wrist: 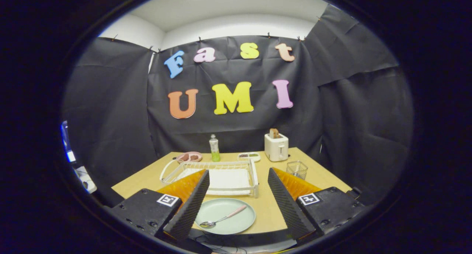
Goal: Take the plate from the dish rack, then take the spoon from the basket and place it into the plate.
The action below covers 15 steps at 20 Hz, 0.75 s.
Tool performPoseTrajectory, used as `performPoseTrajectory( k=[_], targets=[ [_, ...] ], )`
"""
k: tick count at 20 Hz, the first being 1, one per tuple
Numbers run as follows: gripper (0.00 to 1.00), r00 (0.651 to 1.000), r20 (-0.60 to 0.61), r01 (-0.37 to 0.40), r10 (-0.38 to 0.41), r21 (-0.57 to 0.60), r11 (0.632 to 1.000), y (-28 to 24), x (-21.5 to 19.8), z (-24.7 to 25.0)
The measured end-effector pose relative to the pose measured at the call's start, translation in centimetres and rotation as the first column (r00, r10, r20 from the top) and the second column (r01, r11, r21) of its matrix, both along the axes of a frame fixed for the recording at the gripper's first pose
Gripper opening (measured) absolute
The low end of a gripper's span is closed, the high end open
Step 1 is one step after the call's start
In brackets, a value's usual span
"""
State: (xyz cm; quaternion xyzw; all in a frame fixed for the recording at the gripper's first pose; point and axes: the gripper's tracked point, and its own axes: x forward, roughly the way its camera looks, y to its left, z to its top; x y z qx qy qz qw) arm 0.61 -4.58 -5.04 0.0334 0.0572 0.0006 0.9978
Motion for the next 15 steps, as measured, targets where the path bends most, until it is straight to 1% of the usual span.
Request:
performPoseTrajectory(
  k=[2,4,6,8,12,15],
  targets=[
    [1.0,1.0,0.02,0.012,-0.011,-0.046,0.999,0.0,-1.2,1.3],
    [1.0,0.999,0.034,0.013,-0.011,-0.069,0.998,0.2,-2.0,2.2],
    [1.0,0.999,0.05,0.005,-0.002,-0.063,0.998,0.4,-2.4,2.7],
    [1.0,0.999,0.035,-0.003,0.004,-0.051,0.999,0.4,-2.5,2.3],
    [1.0,1.0,0.015,0.003,-0.002,-0.06,0.998,0.2,-2.6,1.7],
    [1.0,1.0,0.01,0.009,-0.009,-0.046,0.999,0.5,-2.3,1.5]
  ],
)
